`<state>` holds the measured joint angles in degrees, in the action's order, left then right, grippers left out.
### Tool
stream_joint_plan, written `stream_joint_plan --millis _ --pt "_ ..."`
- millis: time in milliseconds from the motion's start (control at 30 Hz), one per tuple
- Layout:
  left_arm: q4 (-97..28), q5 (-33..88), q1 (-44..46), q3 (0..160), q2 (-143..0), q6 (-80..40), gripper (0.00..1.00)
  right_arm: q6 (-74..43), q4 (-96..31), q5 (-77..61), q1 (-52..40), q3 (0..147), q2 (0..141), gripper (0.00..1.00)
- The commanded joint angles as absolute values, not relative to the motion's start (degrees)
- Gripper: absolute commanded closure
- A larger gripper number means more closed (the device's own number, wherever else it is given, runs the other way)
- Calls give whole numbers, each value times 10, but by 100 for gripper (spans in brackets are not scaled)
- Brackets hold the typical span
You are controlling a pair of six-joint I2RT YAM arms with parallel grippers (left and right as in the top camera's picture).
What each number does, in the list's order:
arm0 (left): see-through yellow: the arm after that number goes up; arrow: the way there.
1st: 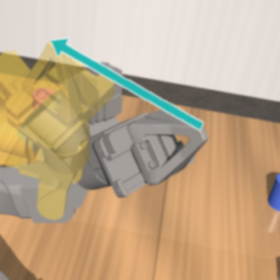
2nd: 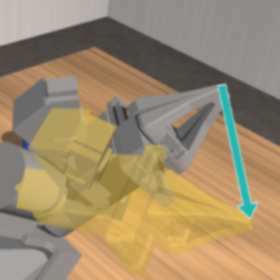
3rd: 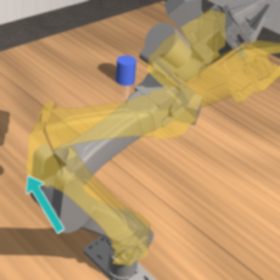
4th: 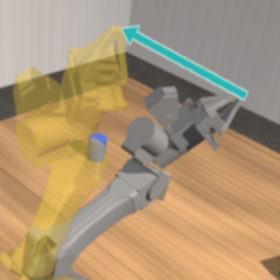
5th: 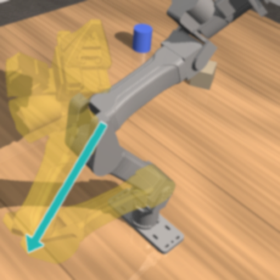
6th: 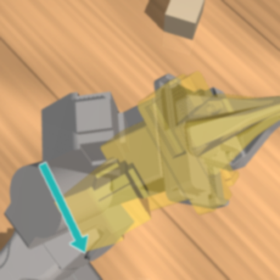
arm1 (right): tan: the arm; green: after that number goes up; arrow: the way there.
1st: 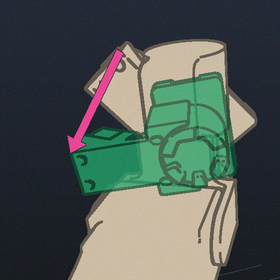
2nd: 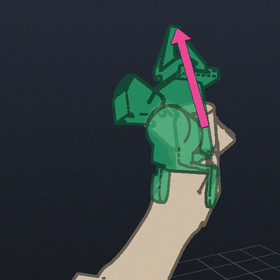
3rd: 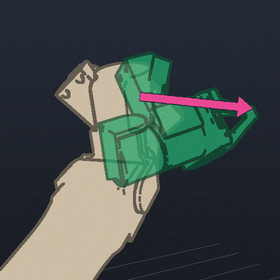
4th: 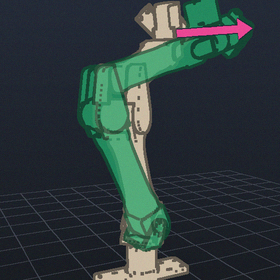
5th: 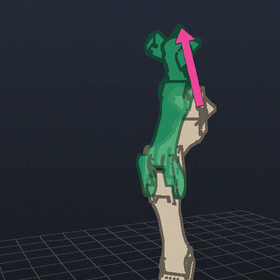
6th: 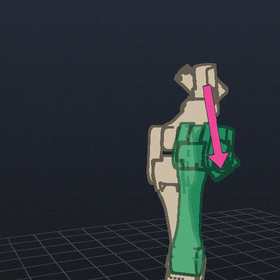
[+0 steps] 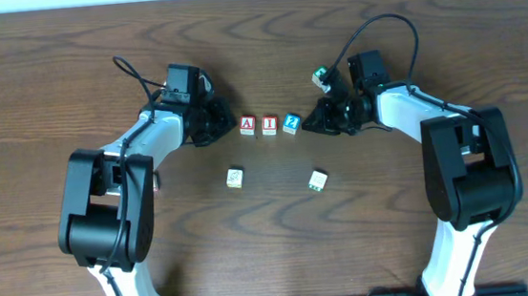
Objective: Spell out Ai2
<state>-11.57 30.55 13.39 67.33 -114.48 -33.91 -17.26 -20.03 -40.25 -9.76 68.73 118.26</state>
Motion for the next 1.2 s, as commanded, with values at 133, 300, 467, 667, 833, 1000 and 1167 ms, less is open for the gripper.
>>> stream_joint_plan --millis 133,300,467,667,833,1000,1167 --pt "-115 311 140 675 -1157 -348 94 -182 -195 -405 -102 687 1184 98" --pt "-115 311 140 675 -1157 -348 94 -184 -184 -405 -103 687 1184 98" --pt "-115 311 140 675 -1157 -348 94 -184 -173 -405 -109 687 1184 98" --pt "-115 312 141 675 -1157 -348 94 -187 -169 -403 -115 687 1184 98" --pt "-115 311 147 675 -1157 -348 94 -187 -169 -399 -115 687 1184 98" --pt "-113 310 157 675 -1157 -350 94 -187 -169 -394 -115 687 1184 98" --pt "-104 309 163 675 -1157 -354 94 -186 -169 -397 -118 687 1184 98"
